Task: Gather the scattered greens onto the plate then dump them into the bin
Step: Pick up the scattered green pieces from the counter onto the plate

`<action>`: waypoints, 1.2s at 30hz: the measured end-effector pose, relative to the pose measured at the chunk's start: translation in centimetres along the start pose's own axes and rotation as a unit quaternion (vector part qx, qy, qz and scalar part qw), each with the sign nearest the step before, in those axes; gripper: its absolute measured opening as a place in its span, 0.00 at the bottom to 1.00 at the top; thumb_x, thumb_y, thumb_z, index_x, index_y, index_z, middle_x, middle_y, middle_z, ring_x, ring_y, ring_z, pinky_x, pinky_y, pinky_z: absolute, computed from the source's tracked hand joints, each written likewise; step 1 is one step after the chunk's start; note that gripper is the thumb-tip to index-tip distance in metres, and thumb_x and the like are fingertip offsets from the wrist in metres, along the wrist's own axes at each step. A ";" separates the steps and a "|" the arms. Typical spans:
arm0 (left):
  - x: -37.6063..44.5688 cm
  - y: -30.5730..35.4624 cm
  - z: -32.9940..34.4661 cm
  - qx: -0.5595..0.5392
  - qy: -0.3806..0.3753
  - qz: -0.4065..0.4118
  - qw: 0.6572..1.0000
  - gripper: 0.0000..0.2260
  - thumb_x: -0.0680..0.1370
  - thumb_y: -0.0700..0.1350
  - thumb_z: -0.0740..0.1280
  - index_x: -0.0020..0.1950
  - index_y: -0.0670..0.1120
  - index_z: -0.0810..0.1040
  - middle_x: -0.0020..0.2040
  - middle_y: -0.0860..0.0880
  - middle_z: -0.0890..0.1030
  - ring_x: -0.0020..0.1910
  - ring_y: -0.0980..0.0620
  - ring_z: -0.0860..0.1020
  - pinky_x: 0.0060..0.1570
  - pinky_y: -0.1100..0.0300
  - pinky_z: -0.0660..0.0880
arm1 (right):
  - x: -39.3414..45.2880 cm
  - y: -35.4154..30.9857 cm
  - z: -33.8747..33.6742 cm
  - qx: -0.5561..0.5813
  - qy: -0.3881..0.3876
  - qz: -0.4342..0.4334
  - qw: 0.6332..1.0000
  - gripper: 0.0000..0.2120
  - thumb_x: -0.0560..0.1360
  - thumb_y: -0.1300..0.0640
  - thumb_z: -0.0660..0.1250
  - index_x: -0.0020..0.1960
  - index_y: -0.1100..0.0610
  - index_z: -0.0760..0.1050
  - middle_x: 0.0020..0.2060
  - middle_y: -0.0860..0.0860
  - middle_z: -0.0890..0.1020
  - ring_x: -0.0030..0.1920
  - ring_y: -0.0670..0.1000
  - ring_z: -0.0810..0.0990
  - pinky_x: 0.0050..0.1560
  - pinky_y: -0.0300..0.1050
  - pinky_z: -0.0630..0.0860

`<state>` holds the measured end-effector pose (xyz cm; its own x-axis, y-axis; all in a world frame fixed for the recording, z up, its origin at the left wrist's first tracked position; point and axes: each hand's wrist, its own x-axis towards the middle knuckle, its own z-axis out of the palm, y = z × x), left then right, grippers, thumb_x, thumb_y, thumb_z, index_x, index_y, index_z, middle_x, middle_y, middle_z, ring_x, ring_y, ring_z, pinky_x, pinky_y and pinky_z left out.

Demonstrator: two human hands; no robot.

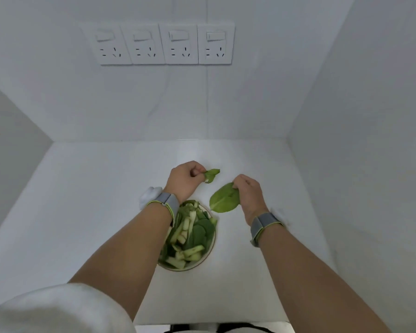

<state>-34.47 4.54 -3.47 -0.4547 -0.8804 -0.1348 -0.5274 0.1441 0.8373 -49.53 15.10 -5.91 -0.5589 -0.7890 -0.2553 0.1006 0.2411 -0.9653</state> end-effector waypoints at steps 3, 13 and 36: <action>-2.7 -1.0 -1.7 -0.009 0.007 -0.020 1.000 0.07 0.73 0.40 0.66 0.47 0.48 0.82 0.37 0.53 0.81 0.40 0.52 0.78 0.48 0.58 0.76 | -2.2 0.1 1.9 -0.012 -0.042 0.009 0.999 0.08 0.64 0.56 0.60 0.33 0.60 0.64 0.33 0.54 0.63 0.37 0.52 0.61 0.38 0.48 0.59; -9.2 -5.5 -5.7 0.026 0.044 -0.035 0.998 0.06 0.71 0.41 0.67 0.44 0.49 0.82 0.35 0.54 0.79 0.36 0.55 0.75 0.45 0.57 0.77 | -7.8 2.2 7.4 -0.248 -0.155 -0.072 0.954 0.08 0.69 0.53 0.66 0.32 0.49 0.73 0.27 0.41 0.76 0.32 0.43 0.73 0.36 0.41 0.70; -11.2 -10.2 -5.2 0.169 -0.021 0.044 0.984 0.10 0.71 0.45 0.73 0.41 0.49 0.71 0.45 0.50 0.70 0.46 0.49 0.71 0.45 0.56 0.71 | -8.9 6.7 4.8 -0.349 0.140 -0.031 0.926 0.04 0.77 0.52 0.63 0.50 0.51 0.74 0.43 0.50 0.77 0.41 0.51 0.76 0.43 0.44 0.70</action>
<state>-20.21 10.61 -7.77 -0.5349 -0.8392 -0.0981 -0.6900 0.3669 0.6239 -39.96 21.05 -10.32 -0.7465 -0.6602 -0.0826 -0.4409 0.5839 -0.6817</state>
